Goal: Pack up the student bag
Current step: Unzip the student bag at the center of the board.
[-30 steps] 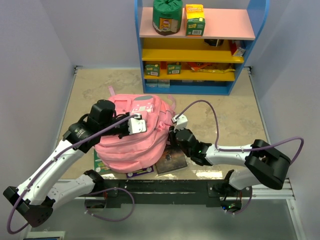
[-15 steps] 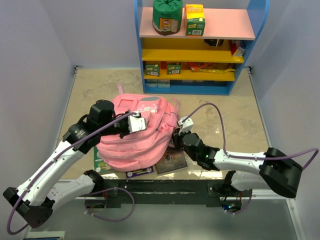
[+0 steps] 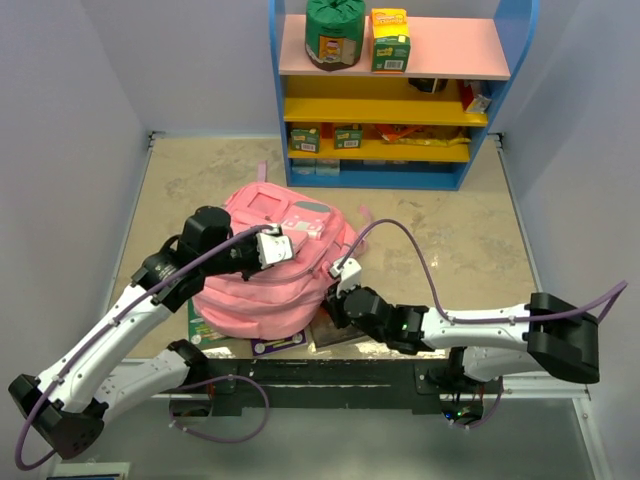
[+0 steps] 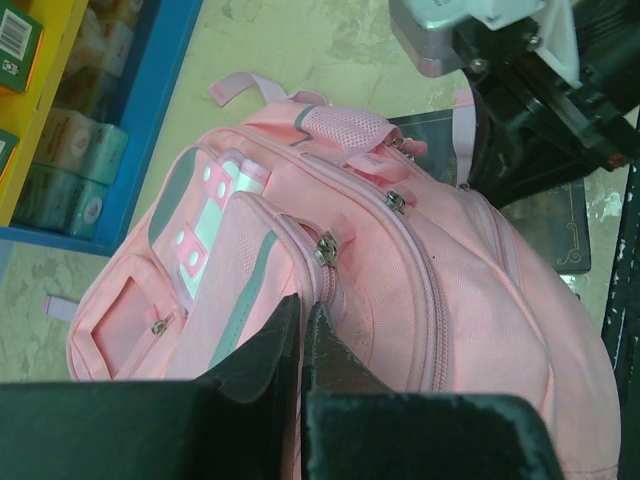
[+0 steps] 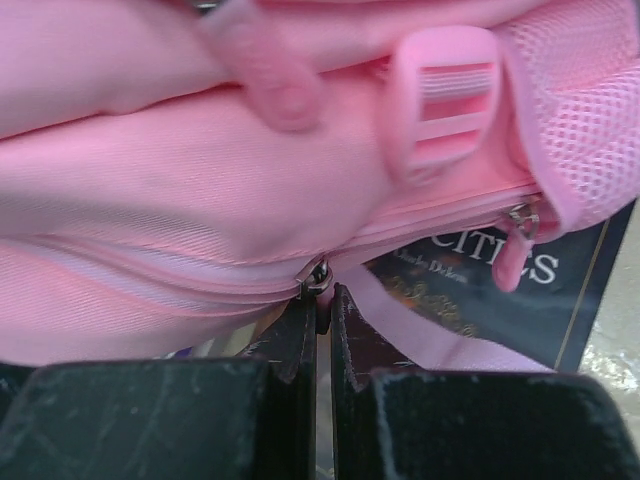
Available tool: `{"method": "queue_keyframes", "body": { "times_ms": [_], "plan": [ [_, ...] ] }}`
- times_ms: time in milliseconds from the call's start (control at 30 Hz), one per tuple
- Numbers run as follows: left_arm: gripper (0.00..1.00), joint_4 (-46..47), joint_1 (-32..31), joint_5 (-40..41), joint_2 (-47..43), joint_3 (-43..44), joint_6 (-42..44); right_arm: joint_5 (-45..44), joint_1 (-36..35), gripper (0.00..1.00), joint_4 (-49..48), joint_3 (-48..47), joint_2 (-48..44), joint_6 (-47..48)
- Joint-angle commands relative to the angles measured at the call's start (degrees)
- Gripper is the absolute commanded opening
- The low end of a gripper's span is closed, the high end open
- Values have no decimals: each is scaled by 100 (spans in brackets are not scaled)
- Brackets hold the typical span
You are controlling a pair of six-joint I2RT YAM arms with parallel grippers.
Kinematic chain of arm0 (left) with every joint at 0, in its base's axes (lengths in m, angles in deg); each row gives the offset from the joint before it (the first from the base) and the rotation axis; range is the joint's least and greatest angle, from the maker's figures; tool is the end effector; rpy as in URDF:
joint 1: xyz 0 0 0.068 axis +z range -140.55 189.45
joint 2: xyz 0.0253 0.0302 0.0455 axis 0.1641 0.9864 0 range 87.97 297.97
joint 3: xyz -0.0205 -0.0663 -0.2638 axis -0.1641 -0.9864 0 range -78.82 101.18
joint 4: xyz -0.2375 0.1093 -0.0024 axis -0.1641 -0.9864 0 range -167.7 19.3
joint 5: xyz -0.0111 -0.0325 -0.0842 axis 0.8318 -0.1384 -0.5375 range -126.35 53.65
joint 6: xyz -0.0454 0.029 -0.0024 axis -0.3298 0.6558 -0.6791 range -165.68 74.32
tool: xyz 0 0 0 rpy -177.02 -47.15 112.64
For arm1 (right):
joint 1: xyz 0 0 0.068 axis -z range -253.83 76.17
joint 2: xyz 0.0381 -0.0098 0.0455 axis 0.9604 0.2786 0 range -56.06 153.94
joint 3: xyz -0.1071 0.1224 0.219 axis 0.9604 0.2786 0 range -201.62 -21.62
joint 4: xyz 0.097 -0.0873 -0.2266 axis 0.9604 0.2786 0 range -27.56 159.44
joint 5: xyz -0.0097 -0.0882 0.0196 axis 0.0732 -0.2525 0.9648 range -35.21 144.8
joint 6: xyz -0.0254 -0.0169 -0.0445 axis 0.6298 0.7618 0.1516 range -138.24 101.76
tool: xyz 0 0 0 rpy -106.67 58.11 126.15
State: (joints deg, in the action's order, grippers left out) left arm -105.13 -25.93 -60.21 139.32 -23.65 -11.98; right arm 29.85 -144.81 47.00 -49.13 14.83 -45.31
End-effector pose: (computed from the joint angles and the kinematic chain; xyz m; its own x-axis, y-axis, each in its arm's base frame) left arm 0.1445 -0.1201 0.3415 0.1058 0.5472 -0.8303 0.9070 0.2891 0.3061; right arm 0.0945 0.2284 0.1884 -0.4708 -0.0998 -0.8766 -0.5857 0.7784 0.2259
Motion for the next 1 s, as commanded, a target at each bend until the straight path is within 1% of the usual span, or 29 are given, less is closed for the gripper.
{"method": "queue_keyframes", "body": {
  "times_ms": [0,133,267,367,433,467,500,600,700,733,767,833,867,967],
  "plan": [
    [0,1202,22,302,-134,-16,-170,350,-408,0,216,-501,-233,-369],
    [0,1369,31,557,-169,-174,-205,377,-662,0,384,-624,-576,-413],
    [0,1448,22,593,-143,-192,-275,753,-917,0,332,-1001,-533,-168],
    [0,1457,22,575,-126,-148,-293,1053,-1128,0,217,-1431,-270,95],
    [0,1466,22,584,-117,-130,-302,1176,-1251,0,252,-1695,64,201],
    [0,1492,31,584,-117,-113,-319,1238,-1278,0,226,-1949,161,289],
    [0,1501,39,584,-108,-113,-346,1360,-1295,0,200,-2056,379,325],
    [0,1493,83,575,-117,-104,-355,1484,-1331,0,173,-2390,609,395],
    [0,1466,119,566,-143,-112,-346,1037,-1322,0,445,-2435,698,229],
    [0,1457,145,566,-169,-113,-346,523,-1322,0,524,-2400,585,168],
    [0,1457,154,575,-187,-121,-346,300,-1322,0,664,-2252,497,45],
    [0,1484,171,584,-213,-147,-320,-157,-1164,0,892,-2119,155,-78],
    [0,1492,180,610,-231,-156,-319,-229,-1051,0,989,-2005,5,-131],
    [0,1554,250,724,-275,-165,-337,164,-261,0,1166,-1768,-460,-158]
  ]
}}
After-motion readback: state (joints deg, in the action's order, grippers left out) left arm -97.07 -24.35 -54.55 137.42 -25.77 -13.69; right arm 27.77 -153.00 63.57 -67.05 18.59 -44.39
